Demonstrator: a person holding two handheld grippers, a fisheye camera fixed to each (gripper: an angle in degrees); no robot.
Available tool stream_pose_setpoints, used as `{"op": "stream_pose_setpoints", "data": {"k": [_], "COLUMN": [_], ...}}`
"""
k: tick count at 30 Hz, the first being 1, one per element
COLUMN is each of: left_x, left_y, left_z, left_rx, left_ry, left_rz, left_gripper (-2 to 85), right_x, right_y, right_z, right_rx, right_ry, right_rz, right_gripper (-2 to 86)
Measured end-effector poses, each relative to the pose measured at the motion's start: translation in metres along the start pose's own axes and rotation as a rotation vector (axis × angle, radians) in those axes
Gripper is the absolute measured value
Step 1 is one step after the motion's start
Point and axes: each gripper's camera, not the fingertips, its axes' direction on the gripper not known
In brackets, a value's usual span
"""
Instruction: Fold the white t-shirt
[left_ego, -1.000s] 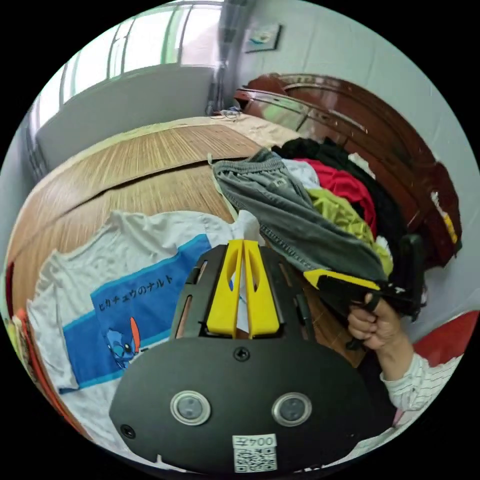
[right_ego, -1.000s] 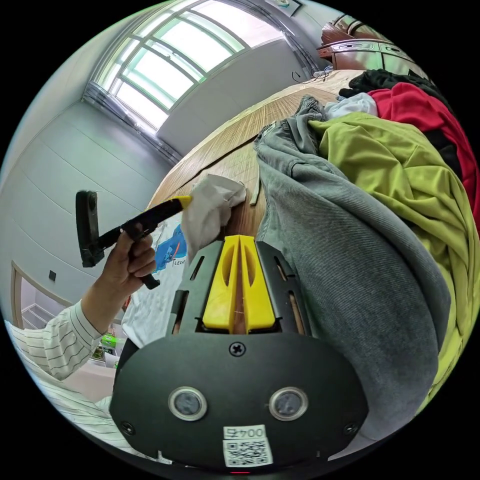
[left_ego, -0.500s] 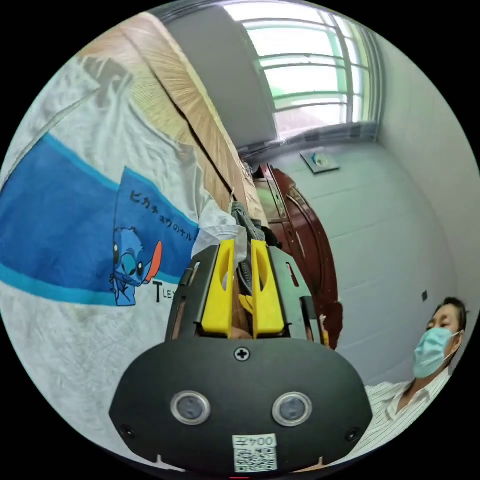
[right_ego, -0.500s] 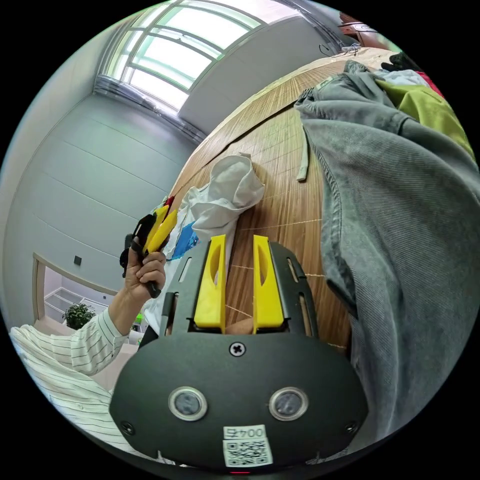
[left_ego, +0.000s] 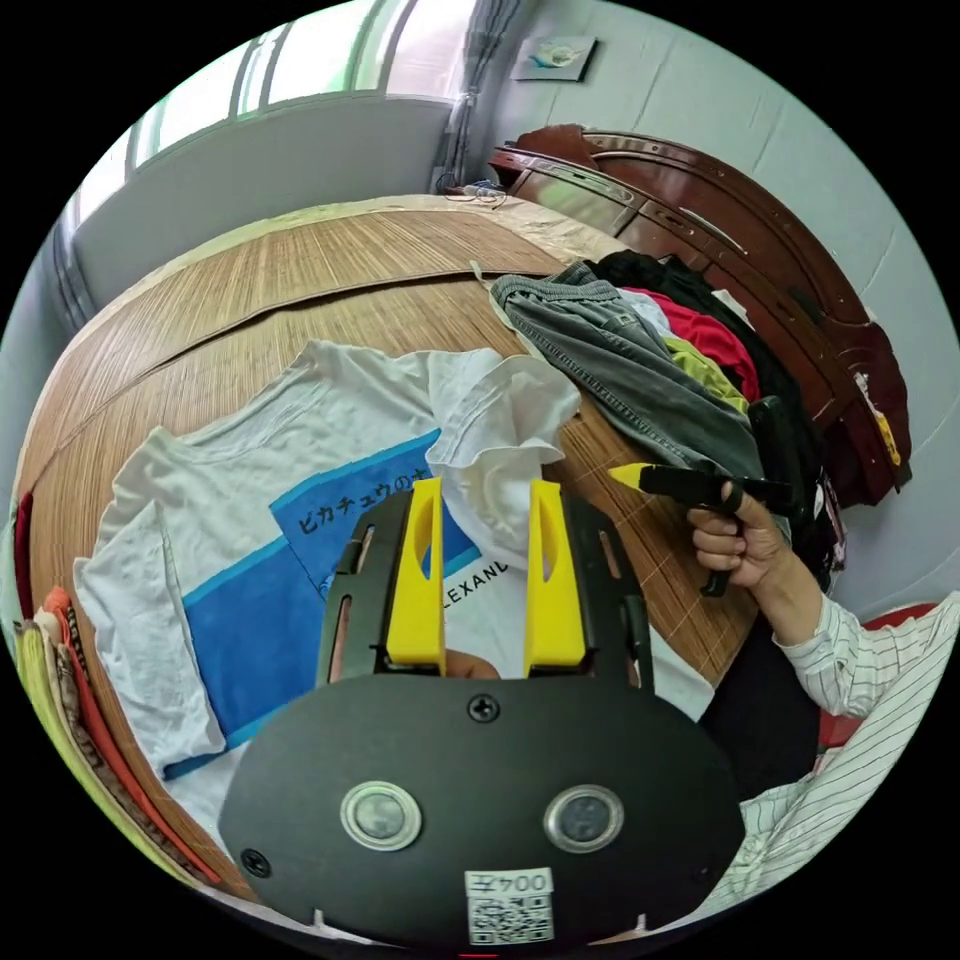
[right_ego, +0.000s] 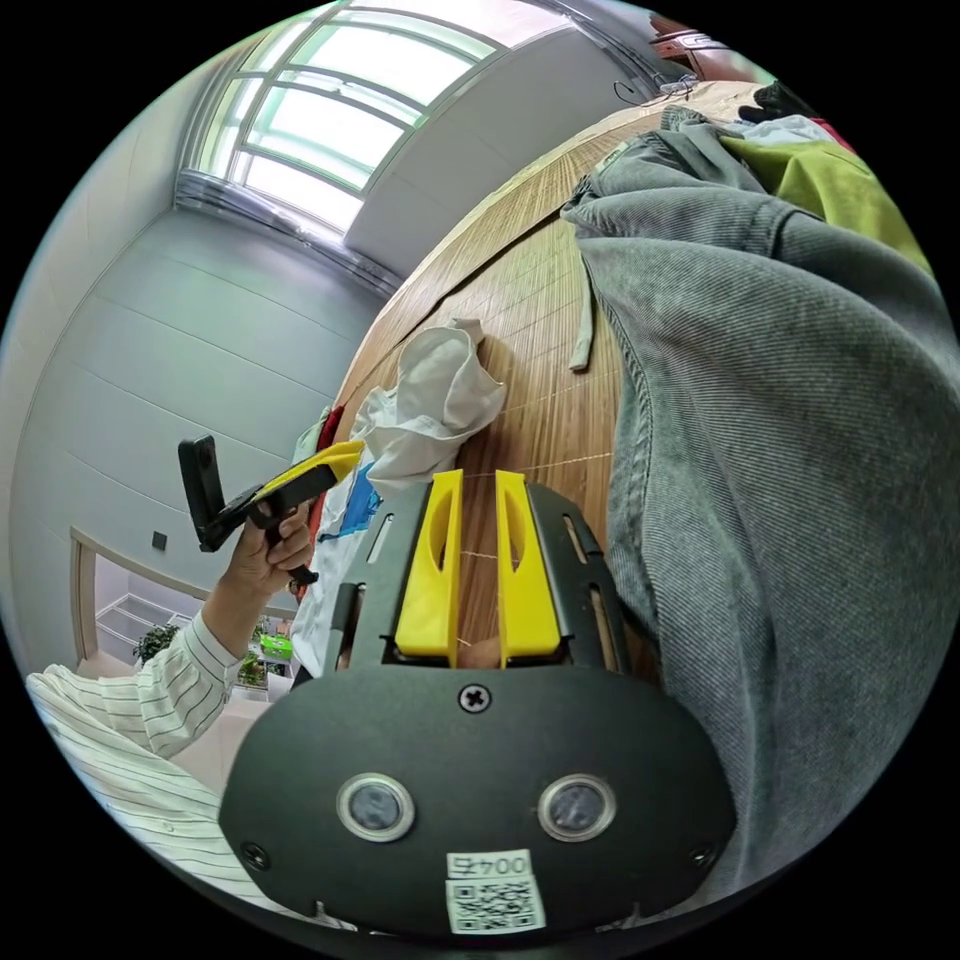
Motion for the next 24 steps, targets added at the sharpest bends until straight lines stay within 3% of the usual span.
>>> {"op": "stream_pose_setpoints", "data": {"k": [6, 10, 17, 22, 24], "left_x": [0.029, 0.052, 0.134, 0.187, 0.199], "left_y": [-0.059, -0.094, -0.166, -0.214, -0.237], "left_z": [0.008, -0.011, -0.057, -0.001, 0.047], "left_rx": [-0.05, -0.01, 0.091, -0.01, -0.139], "left_ry": [-0.043, -0.096, 0.188, 0.304, 0.386], "left_rz": [-0.03, -0.04, 0.024, 0.032, -0.009], "left_gripper": [10.4, 4.2, 2.3, 2.6, 3.2], "right_x": [0.002, 0.008, 0.003, 0.004, 0.007], "right_y": [0.002, 0.002, 0.008, 0.019, 0.023], "right_z": [0.002, 0.002, -0.015, -0.044, -0.052], "right_rx": [0.003, 0.022, 0.141, 0.306, 0.352], "right_ry": [0.0, 0.001, 0.081, 0.241, 0.256], "right_rz": [-0.005, 0.018, 0.013, 0.05, 0.068], "right_gripper": [6.0, 5.2, 4.5, 3.9, 3.7]}}
